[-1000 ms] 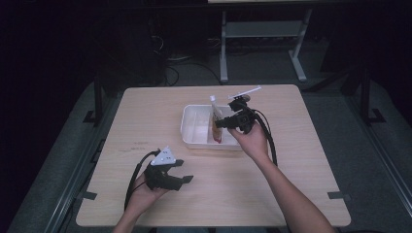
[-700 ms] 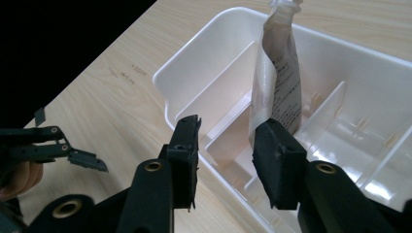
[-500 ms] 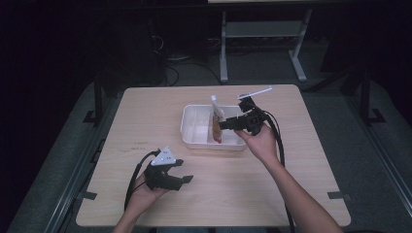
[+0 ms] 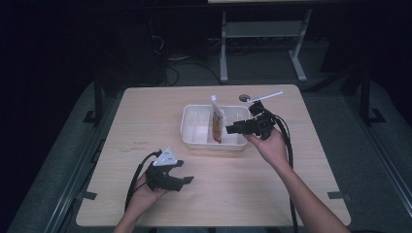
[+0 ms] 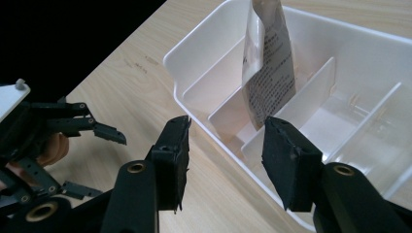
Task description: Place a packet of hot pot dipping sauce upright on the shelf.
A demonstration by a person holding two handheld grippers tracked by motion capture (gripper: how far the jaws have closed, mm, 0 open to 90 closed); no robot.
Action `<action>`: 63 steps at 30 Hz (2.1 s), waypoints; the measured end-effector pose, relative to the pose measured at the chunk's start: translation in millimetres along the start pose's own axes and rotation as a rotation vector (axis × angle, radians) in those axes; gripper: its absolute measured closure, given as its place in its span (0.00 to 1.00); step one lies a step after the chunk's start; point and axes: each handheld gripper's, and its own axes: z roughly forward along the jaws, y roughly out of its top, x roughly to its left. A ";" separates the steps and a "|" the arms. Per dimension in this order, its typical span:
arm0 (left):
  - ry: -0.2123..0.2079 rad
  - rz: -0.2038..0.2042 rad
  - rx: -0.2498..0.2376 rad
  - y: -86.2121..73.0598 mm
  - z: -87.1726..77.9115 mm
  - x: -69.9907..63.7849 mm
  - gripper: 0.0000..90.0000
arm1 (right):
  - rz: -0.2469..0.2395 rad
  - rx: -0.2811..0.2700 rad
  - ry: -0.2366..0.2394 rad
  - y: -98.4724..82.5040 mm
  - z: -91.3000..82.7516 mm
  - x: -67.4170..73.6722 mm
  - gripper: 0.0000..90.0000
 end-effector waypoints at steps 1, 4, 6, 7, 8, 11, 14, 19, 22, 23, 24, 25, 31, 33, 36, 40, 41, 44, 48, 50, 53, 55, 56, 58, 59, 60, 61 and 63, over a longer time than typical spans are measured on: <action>0.001 0.000 0.001 0.0 0.2 0.0 0.33 | -0.002 0.001 0.002 -1.1 -1.0 -0.7 0.57; 0.003 0.000 0.004 -0.1 0.4 0.2 0.33 | -0.004 0.005 0.001 -4.3 -4.8 -0.7 0.57; 0.004 -0.002 0.002 -0.2 0.2 0.6 0.33 | -0.008 0.006 0.002 -7.3 -7.2 -1.4 0.56; 0.003 -0.001 0.001 -0.2 0.1 0.6 0.33 | -0.008 0.011 0.001 -10.0 -8.7 -2.2 0.55; 0.003 -0.001 0.001 -0.2 0.1 0.6 0.33 | -0.011 0.015 -0.001 -11.7 -9.6 -2.4 0.55; 0.003 0.000 0.004 -0.3 0.3 0.4 0.33 | -0.010 0.015 -0.003 -16.6 -12.2 -2.9 0.55; 0.008 0.002 0.007 -0.7 -0.5 1.3 0.33 | -0.006 0.010 -0.006 -23.3 -15.1 -3.9 0.55; 0.016 -0.007 0.000 -1.5 -2.6 3.3 0.33 | -0.005 0.004 0.005 -34.0 -23.3 -4.4 0.54; 0.019 -0.005 0.000 -1.9 -3.9 4.5 0.33 | -0.007 0.007 -0.003 -41.0 -27.7 -5.0 0.53; 0.020 -0.006 0.000 -2.0 -4.1 4.8 0.33 | -0.007 0.007 -0.003 -41.0 -27.7 -5.0 0.53; 0.021 -0.010 -0.002 -2.2 -4.2 5.0 0.33 | -0.004 0.003 -0.003 -43.7 -29.3 -5.7 0.53; 0.021 -0.011 -0.002 -2.3 -4.4 5.3 0.33 | 0.001 0.001 0.000 -46.5 -30.8 -6.7 0.53; 0.023 -0.015 -0.003 -2.7 -4.2 5.5 0.33 | 0.018 0.009 -0.002 -63.4 -37.0 -12.1 0.52; 0.025 -0.017 -0.004 -3.1 -4.2 5.8 0.33 | 0.029 0.019 -0.006 -70.5 -40.4 -14.8 0.51; 0.026 -0.020 -0.005 -3.3 -4.6 6.2 0.33 | 0.029 0.008 -0.003 -75.3 -42.9 -16.4 0.51; 0.029 -0.018 -0.010 -2.7 -6.1 7.1 0.33 | 0.033 0.010 -0.005 -83.8 -46.6 -18.2 0.51; 0.030 -0.019 -0.011 -2.9 -6.1 7.1 0.33 | 0.027 0.010 -0.011 -87.7 -47.5 -18.5 0.51; 0.032 -0.018 -0.008 -3.2 -6.1 7.2 0.33 | 0.032 0.013 -0.004 -91.8 -47.8 -19.2 0.51; 0.034 -0.022 -0.009 -3.3 -7.2 8.0 0.33 | 0.029 0.010 -0.007 -105.3 -48.3 -19.5 0.51; 0.035 -0.022 -0.010 -3.2 -7.5 7.9 0.33 | 0.031 0.006 -0.009 -112.6 -48.1 -20.4 0.50; 0.035 -0.018 -0.012 -2.8 -7.4 6.8 0.33 | 0.040 0.003 -0.009 -122.7 -48.1 -21.1 0.49; 0.036 -0.015 -0.011 -2.4 -7.4 6.4 0.33 | 0.044 0.004 -0.010 -128.5 -48.5 -20.6 0.48; 0.035 -0.015 -0.012 -2.4 -7.3 6.3 0.33 | 0.037 0.000 -0.014 -134.2 -48.9 -19.4 0.48; 0.034 -0.013 -0.014 -2.4 -6.6 6.1 0.33 | 0.034 -0.001 -0.015 -137.2 -49.0 -18.8 0.48; 0.034 -0.014 -0.012 -2.5 -6.4 6.2 0.33 | 0.025 -0.006 -0.021 -140.6 -48.9 -17.9 0.48; 0.035 -0.015 -0.012 -2.8 -6.2 5.9 0.33 | 0.000 -0.015 -0.026 -147.8 -48.8 -16.3 0.48; 0.035 -0.015 -0.012 -2.8 -6.2 5.9 0.33 | 0.000 -0.015 -0.026 -147.8 -48.8 -16.3 0.48; 0.036 -0.010 -0.014 -2.3 -6.4 5.8 0.33 | -0.016 -0.024 -0.023 -153.7 -52.1 -15.8 0.47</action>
